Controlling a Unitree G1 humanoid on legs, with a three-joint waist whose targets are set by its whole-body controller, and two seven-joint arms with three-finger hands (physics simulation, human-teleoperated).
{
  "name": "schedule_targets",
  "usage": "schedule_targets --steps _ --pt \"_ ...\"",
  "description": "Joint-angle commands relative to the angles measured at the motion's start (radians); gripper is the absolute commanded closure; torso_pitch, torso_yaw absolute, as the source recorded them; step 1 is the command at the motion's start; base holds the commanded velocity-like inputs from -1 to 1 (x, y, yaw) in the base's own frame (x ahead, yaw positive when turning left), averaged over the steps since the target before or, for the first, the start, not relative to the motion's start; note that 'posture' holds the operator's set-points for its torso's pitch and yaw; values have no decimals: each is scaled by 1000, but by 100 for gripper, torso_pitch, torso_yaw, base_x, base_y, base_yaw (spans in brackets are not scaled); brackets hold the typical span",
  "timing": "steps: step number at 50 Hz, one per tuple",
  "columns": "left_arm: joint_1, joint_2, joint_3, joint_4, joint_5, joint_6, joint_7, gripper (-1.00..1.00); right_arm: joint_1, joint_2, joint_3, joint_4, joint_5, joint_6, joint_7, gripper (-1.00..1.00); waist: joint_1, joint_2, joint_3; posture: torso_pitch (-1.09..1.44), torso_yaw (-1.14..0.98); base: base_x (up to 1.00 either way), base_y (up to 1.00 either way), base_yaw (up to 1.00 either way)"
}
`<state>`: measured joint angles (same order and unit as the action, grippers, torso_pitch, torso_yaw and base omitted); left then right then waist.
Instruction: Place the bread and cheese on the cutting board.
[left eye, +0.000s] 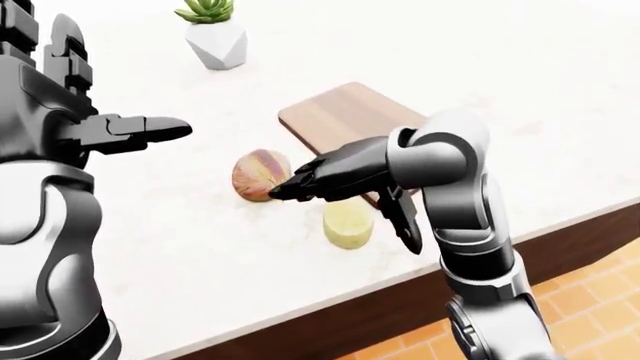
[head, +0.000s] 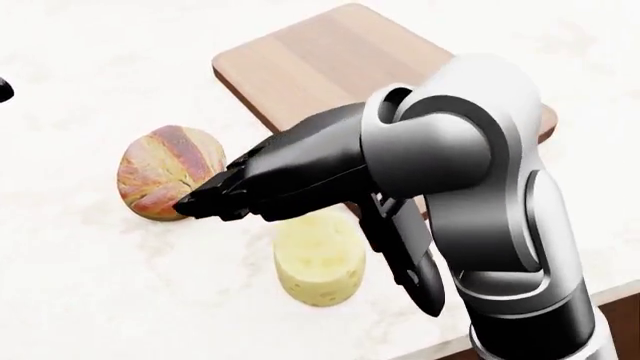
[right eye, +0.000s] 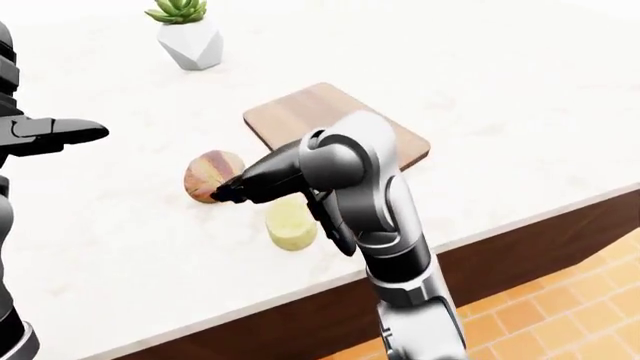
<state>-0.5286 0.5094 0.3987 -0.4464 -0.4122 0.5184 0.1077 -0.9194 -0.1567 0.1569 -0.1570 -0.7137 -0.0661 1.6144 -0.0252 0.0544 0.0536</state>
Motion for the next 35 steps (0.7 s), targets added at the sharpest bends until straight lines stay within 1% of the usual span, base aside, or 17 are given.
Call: schedule_targets --steps 1,13,23,35 --pt "-28 17 16 -24 3 -29 1 -100 -32 0 -14 -23 1 -4 0 -100 -2 6 -25 0 0 0 0 0" --pt "-23 14 16 -25 3 -31 0 -100 -5 44 -39 -7 -38 -73 0 -100 -4 9 -27 0 0 0 0 0" --pt "-21 13 17 -26 5 -31 -1 -100 22 61 -40 -4 -55 -108 0 -100 -6 11 -27 0 0 0 0 0" --pt "-23 14 17 -23 4 -32 -1 -100 39 50 -34 4 -53 -126 0 -100 -6 10 -29 0 0 0 0 0"
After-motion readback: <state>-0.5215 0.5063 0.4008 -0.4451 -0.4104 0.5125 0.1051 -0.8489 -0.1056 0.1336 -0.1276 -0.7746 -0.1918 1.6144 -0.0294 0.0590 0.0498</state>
